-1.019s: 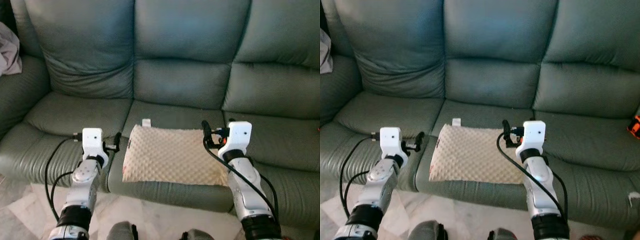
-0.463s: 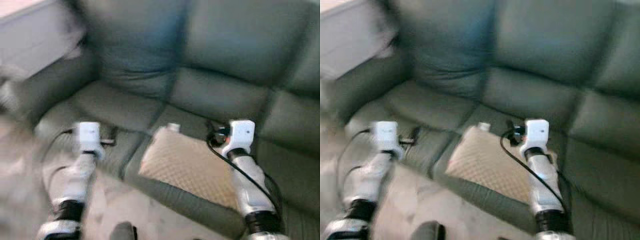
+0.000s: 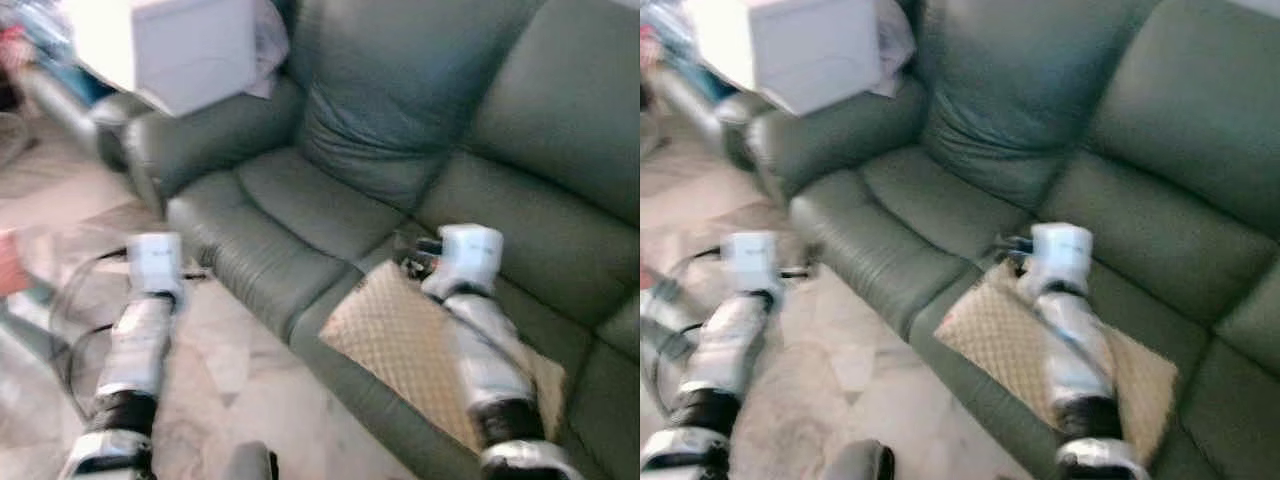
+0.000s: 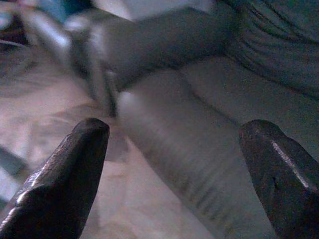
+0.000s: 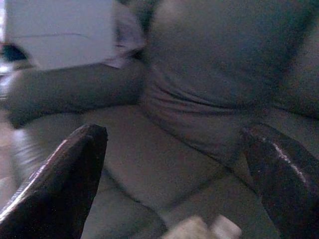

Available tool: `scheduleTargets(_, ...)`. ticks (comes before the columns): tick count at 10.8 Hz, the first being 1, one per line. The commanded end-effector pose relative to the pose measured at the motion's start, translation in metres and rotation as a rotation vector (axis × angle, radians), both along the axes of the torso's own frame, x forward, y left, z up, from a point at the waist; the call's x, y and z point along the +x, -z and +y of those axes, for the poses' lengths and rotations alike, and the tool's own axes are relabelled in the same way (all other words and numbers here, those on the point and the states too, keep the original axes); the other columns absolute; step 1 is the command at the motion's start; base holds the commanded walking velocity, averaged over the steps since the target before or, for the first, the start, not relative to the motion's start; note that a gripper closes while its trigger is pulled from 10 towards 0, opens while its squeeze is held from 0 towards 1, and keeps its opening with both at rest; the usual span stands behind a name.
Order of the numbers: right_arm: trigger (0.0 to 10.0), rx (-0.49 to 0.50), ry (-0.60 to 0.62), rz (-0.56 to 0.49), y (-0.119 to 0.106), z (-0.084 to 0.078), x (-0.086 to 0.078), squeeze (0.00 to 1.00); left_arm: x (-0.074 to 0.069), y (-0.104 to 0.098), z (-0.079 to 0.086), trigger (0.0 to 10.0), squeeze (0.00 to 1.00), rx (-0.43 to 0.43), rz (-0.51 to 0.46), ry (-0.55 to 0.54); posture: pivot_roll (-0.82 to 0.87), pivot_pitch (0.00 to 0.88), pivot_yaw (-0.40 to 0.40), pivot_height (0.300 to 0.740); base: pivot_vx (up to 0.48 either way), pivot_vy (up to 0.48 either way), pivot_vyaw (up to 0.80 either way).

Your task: Move the pillow to the sofa

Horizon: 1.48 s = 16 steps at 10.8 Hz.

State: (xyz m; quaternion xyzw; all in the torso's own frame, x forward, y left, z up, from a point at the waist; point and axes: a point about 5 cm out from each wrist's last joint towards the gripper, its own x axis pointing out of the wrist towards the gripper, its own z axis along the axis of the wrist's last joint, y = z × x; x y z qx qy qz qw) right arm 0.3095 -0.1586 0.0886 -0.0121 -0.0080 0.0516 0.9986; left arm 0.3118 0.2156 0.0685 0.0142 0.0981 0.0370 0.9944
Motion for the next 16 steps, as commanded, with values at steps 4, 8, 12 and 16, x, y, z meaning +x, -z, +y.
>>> scheduleTargets(4,10.0,-0.005,0.04,0.04,0.017,-0.013,-0.017,0.0,-0.004,0.011,-0.018,10.0,0.0,-0.051,0.022,0.016,0.0,0.0,-0.006,0.74,0.0,0.0,0.57)
scheduleTargets(8,10.0,0.006,0.056,0.065,0.024,-0.016,-0.025,0.0,-0.006,0.018,-0.03,10.0,0.0,-0.059,0.046,0.033,-0.01,0.0,-0.011,0.74,0.0,0.48,0.0)
scheduleTargets(12,10.0,0.027,0.01,0.083,0.033,-0.003,-0.047,0.0,-0.013,0.027,-0.03,10.0,0.0,-0.013,0.075,0.042,-0.01,0.0,-0.009,0.74,0.0,0.48,0.0)
scheduleTargets(16,10.0,0.028,0.001,0.066,0.028,-0.001,-0.046,0.0,-0.01,0.028,-0.038,10.0,0.0,0.007,0.089,0.061,-0.02,0.0,0.004,0.74,0.0,0.48,0.77)
